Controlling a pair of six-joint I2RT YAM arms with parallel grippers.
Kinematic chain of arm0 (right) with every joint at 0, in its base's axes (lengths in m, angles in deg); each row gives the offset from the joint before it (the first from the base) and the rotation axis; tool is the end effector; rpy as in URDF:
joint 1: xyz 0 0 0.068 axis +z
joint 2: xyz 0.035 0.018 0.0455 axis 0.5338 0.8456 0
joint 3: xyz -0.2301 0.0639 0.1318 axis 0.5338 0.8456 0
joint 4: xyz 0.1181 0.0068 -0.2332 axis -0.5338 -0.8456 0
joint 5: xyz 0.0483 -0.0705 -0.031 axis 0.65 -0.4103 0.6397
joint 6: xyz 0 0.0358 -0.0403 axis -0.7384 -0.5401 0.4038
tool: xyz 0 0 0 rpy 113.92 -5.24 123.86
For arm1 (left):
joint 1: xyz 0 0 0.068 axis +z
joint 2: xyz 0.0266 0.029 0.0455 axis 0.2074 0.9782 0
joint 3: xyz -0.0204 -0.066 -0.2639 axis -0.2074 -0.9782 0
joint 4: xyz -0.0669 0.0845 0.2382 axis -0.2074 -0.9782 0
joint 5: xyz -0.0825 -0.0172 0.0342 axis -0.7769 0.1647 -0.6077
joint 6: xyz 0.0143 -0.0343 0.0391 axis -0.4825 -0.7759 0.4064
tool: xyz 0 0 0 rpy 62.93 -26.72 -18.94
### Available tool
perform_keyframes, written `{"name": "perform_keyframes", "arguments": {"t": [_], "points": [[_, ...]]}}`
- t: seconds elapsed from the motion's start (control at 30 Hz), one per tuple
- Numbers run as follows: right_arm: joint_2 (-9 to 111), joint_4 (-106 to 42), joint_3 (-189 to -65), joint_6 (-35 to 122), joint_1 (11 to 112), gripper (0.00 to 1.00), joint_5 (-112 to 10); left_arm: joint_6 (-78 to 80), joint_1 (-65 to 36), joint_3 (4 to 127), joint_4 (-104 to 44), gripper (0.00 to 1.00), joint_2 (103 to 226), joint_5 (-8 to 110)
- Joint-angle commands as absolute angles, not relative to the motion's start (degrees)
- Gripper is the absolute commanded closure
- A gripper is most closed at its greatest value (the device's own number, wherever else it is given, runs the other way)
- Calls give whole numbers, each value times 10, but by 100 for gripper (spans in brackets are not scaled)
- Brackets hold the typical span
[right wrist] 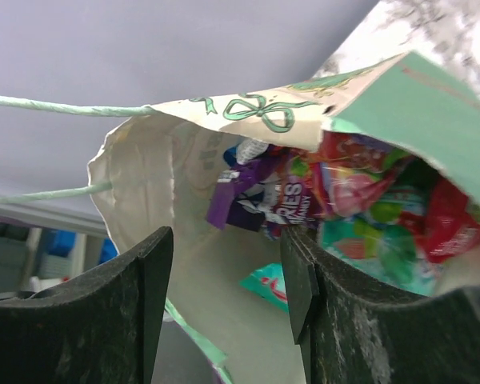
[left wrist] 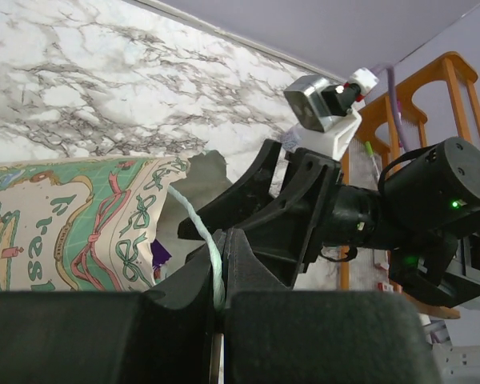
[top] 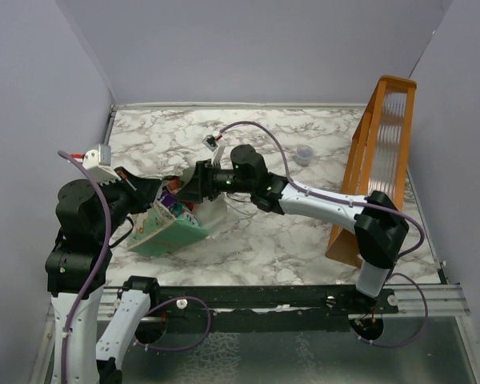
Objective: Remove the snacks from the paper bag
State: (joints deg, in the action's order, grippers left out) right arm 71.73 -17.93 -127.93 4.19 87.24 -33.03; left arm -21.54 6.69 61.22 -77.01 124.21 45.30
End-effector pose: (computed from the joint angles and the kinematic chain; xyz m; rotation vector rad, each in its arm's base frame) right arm 0.2313 0.3566 0.3002 -0.5343 2.0173 1.5761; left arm 0.0847 -0.0165 0.4255 -0.2767 1.8184 -0.7007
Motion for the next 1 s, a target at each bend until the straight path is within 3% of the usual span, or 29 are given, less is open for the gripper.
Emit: {"name": "perform_keyframes", "arguments": {"t": [0.0, 0.3, 0.5, 0.97], "points": [[749, -127, -1315, -19, 903, 47, -306, -229, 66, 629, -753, 100, 1231, 458], [807, -156, -1356, -61, 920, 68, -338, -235, 67, 630, -754, 100, 1227, 454], [799, -158, -1354, -83, 919, 98, -348, -238, 66, 633, -767, 100, 1222, 476], [715, -100, -1326, -94, 917, 99, -289, -245, 66, 648, -831, 100, 1208, 575]]}}
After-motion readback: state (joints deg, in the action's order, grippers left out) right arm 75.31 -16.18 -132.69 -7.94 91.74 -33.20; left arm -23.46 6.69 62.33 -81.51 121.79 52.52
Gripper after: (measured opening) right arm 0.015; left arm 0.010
